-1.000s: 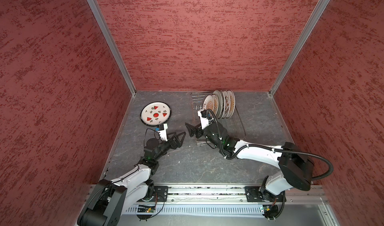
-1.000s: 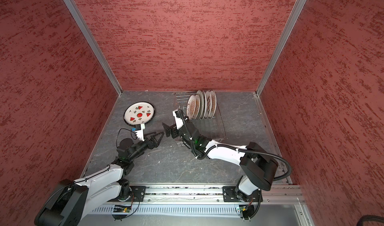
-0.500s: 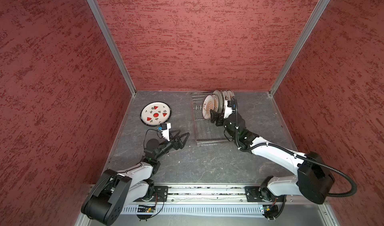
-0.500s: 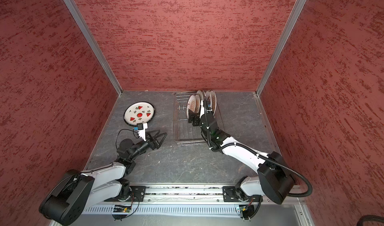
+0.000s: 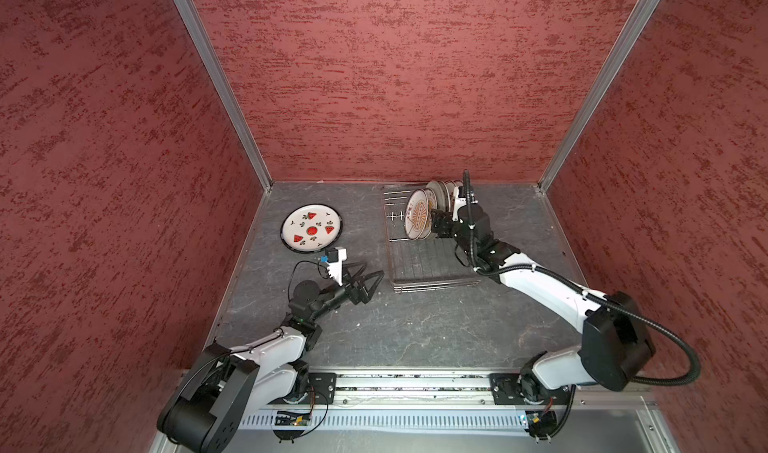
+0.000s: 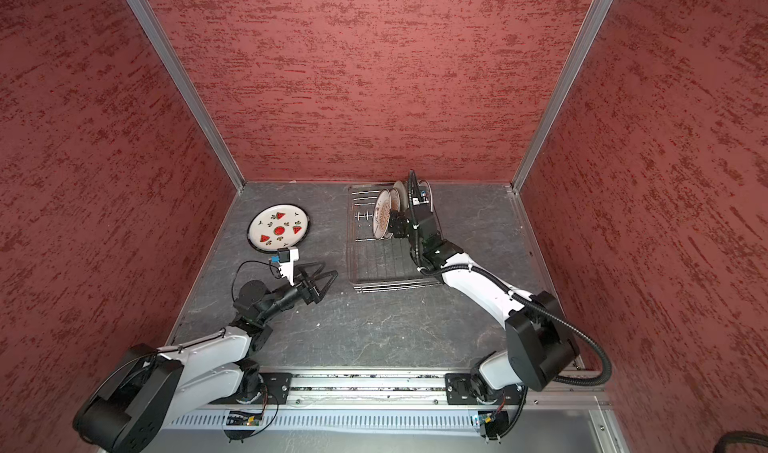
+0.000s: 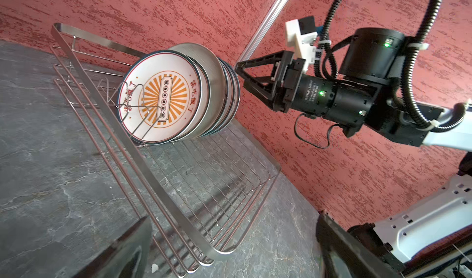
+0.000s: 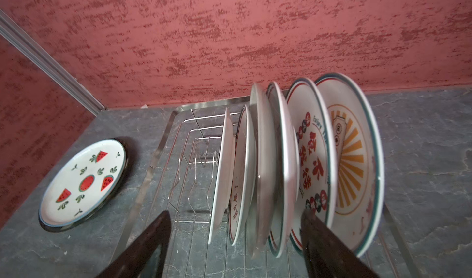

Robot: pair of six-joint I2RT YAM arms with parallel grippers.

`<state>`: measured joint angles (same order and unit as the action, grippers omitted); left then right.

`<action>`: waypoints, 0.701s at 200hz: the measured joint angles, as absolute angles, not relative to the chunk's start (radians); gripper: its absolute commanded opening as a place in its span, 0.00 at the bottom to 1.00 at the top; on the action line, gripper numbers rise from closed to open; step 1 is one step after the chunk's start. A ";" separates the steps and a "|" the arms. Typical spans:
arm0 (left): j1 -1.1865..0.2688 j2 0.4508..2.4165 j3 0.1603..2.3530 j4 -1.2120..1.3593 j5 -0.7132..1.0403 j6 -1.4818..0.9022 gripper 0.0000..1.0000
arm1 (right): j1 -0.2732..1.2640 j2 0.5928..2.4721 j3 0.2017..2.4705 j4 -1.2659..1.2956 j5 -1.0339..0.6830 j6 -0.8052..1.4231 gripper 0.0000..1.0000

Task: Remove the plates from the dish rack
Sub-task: 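Close the right gripper on the rim of the nearest plate in the rack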

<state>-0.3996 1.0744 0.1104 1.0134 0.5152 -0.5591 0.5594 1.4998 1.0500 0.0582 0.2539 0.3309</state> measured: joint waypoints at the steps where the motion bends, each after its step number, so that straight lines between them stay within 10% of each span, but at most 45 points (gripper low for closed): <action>1: -0.400 1.073 0.110 1.013 0.515 -0.559 0.99 | 0.559 1.502 1.052 0.058 0.254 0.331 0.72; 42: -0.427 1.040 0.110 0.983 0.496 -0.541 1.00 | 0.557 1.580 1.148 0.006 0.270 0.319 0.49; 140: -0.447 1.070 0.115 0.955 0.463 -0.532 0.99 | 0.552 1.651 1.227 -0.060 0.363 0.304 0.29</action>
<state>-0.4465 1.0698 0.1146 0.9554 0.4629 -0.5323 0.5522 1.6512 1.2274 -0.0605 0.3630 0.3042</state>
